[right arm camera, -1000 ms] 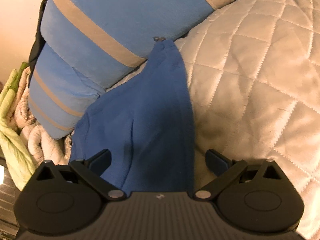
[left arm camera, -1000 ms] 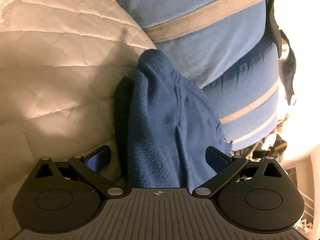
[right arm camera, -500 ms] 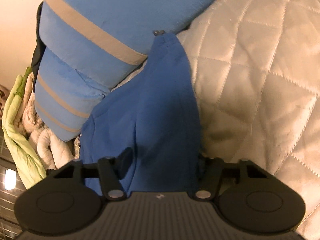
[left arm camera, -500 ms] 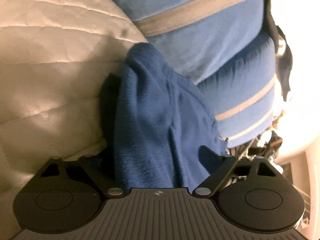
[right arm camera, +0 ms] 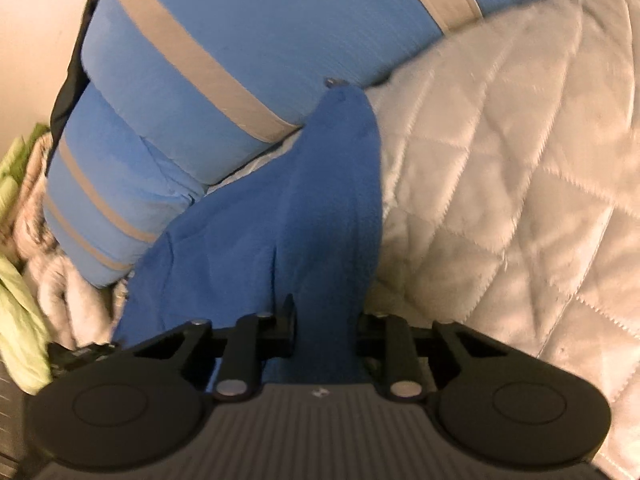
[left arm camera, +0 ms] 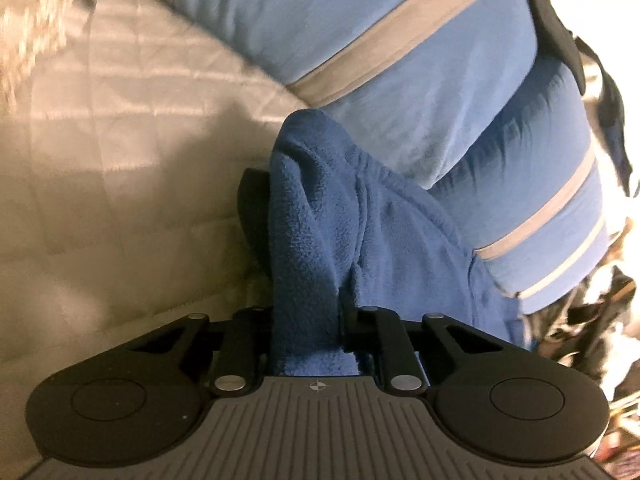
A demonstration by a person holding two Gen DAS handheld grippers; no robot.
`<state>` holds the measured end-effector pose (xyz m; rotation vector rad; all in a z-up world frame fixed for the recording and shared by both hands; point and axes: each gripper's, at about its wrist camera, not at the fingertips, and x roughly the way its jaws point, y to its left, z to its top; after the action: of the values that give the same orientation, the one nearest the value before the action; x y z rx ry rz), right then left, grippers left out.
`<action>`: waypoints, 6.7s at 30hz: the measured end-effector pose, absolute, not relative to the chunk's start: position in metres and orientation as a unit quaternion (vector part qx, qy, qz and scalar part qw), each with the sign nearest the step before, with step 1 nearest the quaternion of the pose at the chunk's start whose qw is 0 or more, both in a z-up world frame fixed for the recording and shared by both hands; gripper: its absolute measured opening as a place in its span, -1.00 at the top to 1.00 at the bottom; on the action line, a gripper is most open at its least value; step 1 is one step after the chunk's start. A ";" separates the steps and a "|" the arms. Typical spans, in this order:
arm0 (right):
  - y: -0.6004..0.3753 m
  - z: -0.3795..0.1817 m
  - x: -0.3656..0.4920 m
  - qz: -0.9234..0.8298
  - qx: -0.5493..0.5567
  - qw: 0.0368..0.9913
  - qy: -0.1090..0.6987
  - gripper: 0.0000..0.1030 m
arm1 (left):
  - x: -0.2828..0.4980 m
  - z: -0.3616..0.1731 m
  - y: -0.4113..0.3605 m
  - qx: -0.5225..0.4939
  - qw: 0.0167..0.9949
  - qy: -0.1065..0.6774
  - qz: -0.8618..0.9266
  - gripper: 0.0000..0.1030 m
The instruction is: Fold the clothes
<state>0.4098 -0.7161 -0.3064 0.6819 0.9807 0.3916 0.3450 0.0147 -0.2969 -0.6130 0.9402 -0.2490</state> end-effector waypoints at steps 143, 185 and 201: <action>-0.493 -0.291 0.313 -0.039 -0.055 0.924 0.377 -1.00 | 0.329 -0.235 0.036 0.065 0.940 0.333 0.042 -1.00; -0.528 -0.321 0.321 -0.048 0.022 0.899 0.435 -1.00 | 0.359 -0.257 -0.071 -0.007 0.931 0.364 0.016 -1.00; -0.528 -0.321 0.320 -0.050 0.022 0.901 0.431 -1.00 | 0.360 -0.313 -0.194 0.043 0.934 0.350 -0.056 -1.00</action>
<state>0.3204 -0.5278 -0.3213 0.0448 0.8920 -0.1033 0.3600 -0.1937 -0.3127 0.0886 0.7158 -0.1154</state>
